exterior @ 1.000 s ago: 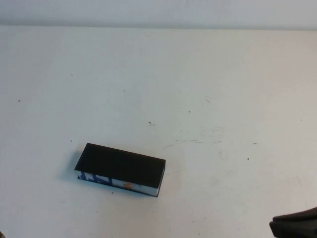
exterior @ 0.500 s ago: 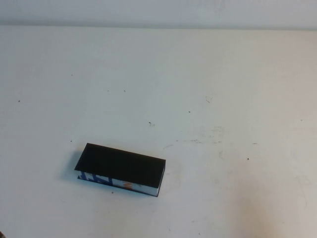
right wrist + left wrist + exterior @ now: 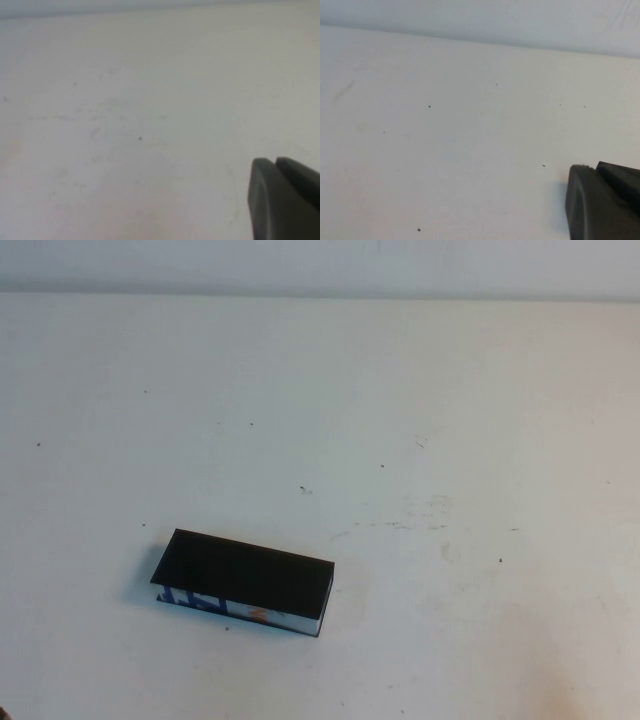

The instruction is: Return glasses to glasses case

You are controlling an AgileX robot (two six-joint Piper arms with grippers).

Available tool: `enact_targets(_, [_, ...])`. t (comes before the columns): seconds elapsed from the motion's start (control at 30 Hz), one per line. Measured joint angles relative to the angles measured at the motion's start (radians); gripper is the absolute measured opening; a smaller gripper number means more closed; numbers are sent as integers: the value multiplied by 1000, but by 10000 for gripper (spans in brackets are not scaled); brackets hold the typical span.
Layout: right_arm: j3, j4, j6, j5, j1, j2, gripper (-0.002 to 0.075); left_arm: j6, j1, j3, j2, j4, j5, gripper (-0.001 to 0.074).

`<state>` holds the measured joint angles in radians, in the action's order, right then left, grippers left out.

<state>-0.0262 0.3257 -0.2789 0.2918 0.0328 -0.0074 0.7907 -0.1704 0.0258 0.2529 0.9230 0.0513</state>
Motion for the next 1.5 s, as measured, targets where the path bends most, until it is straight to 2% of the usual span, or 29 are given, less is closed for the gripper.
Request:
enact_targets(0.13, [-1,23,0,71,0,0,-11,0,0,0,0,0,0,-4])
enact_targets(0.33, [-1,96,0,79,0,0,-11,0,0,0,0,0,0,-4])
enact_targets(1.07, [-1,102,0,79,0,0,-11,0,0,0,0,-2,-2,-4])
enact_targets(1.27, [-1,102,0,79,0,0,-11,2,0,0,0,-13,55,-4])
enact_targets(1.33, [-1,102,0,79,0,0,-11,-38,2,0,-2,-120,66,-4])
enact_targets(1.4, [-1,104,0,79,0,0,-11,-200,25,0,-15,-336,62,-4])
enact_targets(1.5, [-1,125,0,79,0,0,-11,-465,106,0,-62,-607,3,-4])
